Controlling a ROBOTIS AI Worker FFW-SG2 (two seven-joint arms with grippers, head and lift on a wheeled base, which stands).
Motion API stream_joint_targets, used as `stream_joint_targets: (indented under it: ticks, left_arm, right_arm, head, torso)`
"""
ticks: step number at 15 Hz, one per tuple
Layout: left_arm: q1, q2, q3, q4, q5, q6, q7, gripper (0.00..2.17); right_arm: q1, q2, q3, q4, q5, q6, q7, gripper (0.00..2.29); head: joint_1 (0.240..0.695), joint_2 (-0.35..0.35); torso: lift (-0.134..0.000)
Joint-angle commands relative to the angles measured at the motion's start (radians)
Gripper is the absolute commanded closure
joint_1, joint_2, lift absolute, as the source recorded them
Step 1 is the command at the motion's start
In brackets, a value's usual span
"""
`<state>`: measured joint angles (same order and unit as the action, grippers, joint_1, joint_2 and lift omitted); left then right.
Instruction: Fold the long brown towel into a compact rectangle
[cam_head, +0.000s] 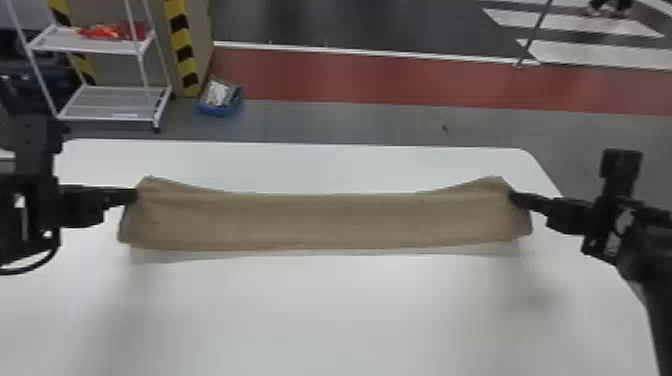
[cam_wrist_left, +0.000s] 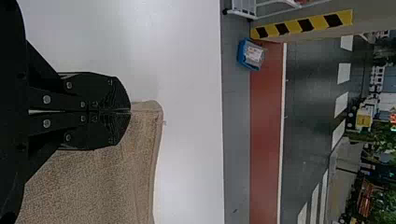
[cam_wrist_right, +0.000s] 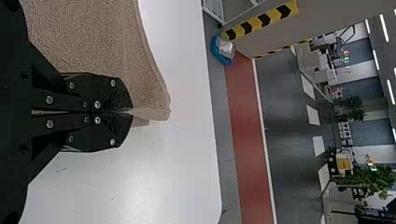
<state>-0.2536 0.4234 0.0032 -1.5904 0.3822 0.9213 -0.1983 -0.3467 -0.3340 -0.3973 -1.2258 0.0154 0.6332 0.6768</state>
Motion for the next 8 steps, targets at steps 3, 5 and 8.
stream_joint_targets:
  ticks: [3, 5, 8]
  left_arm:
    - [-0.013, 0.0, -0.022, 0.038, -0.003, -0.029, 0.007, 1.67]
    - [-0.021, 0.0, -0.045, 0.05, -0.016, -0.026, 0.008, 1.66]
    - [-0.021, 0.0, -0.066, 0.049, -0.034, -0.026, 0.017, 1.25]
  right_arm:
    - [-0.002, 0.003, -0.005, 0.019, -0.002, -0.017, -0.016, 1.3]
    - [-0.006, 0.0, -0.002, 0.035, 0.0, -0.017, -0.016, 1.29]
    - [-0.006, -0.003, 0.0, 0.035, 0.0, -0.014, -0.016, 0.75]
  head:
    - [0.695, -0.124]
    - [0.695, -0.127]
    - [0.695, -0.131]
  torso:
    - [-0.123]
    - [-0.123]
    - [-0.123]
